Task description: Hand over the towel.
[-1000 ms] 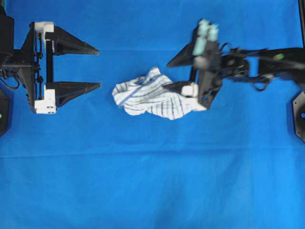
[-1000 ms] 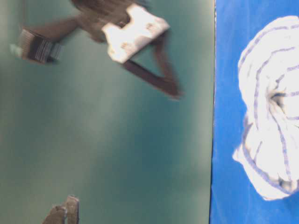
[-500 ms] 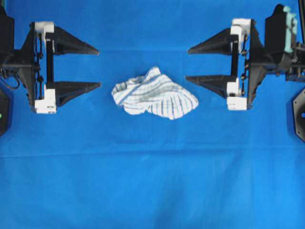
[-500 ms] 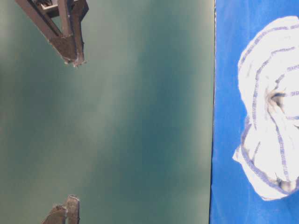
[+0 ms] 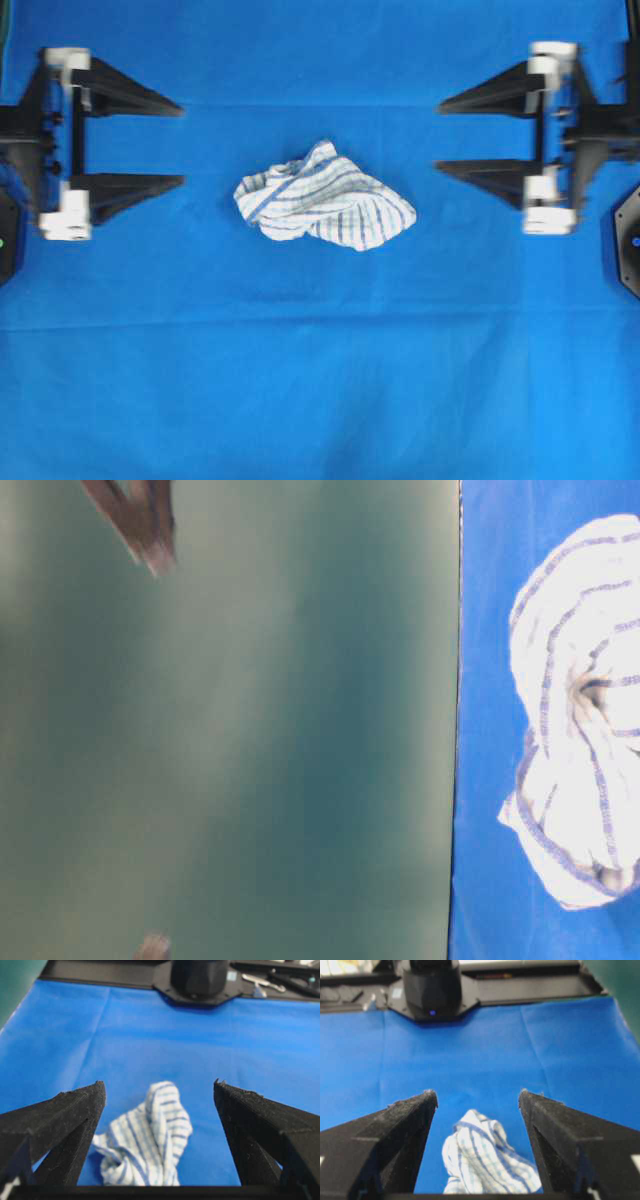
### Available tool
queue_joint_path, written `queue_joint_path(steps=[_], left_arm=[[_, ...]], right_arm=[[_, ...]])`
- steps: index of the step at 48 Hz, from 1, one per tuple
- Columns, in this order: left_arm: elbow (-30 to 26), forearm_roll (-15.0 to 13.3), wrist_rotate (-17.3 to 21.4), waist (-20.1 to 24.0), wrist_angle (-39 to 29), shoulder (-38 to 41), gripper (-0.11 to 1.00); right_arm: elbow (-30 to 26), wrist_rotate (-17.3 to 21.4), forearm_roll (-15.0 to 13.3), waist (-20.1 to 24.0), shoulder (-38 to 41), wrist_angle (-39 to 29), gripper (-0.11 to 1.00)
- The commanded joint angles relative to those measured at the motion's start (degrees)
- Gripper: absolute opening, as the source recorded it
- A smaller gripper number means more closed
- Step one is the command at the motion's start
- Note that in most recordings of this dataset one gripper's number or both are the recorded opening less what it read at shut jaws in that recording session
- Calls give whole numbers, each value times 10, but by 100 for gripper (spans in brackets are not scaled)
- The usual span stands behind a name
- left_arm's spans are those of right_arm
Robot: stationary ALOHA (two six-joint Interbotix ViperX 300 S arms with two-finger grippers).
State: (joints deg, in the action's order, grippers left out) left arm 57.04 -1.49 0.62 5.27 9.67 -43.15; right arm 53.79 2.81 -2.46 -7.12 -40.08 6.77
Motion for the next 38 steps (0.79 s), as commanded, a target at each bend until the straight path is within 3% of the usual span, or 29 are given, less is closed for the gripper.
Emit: queue_joint_path(steps=[1,18,27,38], left_arm=[[13,1,2,0,-9,-44,93],[162,3,25,0,-19,-222,93],[227,3,27,0,-19,-301,93],[274,3,27,1,-19,-348,92]], right_arm=[[24,-1,-1,2,-62,-7,71],[207,-4,-27,2,-310,-31,71],[271,6,-21,2,-346,-22,71],[308,9,-11,2,-327,21,71]])
